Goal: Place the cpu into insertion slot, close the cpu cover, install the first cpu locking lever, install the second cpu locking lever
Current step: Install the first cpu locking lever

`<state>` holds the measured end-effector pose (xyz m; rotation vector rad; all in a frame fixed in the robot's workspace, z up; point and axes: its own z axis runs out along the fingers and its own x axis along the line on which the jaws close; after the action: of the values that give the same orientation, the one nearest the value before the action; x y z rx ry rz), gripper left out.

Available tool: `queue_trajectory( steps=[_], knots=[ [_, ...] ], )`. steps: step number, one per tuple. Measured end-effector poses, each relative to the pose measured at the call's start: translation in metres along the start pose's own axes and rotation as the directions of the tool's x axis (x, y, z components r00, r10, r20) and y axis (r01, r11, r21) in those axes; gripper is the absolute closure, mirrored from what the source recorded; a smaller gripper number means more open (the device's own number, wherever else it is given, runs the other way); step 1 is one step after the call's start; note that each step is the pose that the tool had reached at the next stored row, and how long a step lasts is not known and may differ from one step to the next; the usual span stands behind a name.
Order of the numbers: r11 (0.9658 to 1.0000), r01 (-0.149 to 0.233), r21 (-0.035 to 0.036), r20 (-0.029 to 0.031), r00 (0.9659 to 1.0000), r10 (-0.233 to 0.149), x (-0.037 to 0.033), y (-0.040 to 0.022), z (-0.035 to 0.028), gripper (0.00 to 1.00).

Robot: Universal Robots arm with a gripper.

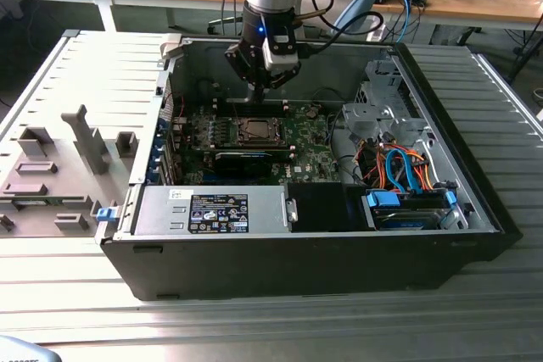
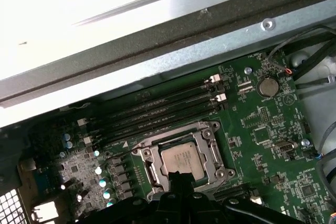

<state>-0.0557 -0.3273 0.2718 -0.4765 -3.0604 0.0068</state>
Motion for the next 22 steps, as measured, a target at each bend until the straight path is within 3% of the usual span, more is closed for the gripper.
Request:
queue_trajectory(
  steps=[2, 3, 11, 22],
  knots=[
    [0.9999, 0.005, -0.0099, -0.0031, 1.0, -0.005, 0.0, 0.0, 0.0, 0.89],
    [0.9999, 0.009, -0.0116, -0.0036, 1.0, -0.009, 0.0, 0.0001, 0.0, 0.89],
    [0.9979, 0.064, -0.0137, -0.0043, 0.9979, -0.064, 0.0, 0.0, 0.0, 0.89],
    [0.9936, 0.112, -0.0161, -0.005, 0.9937, -0.112, 0.0, 0.0, 0.0, 0.89]
  ],
)
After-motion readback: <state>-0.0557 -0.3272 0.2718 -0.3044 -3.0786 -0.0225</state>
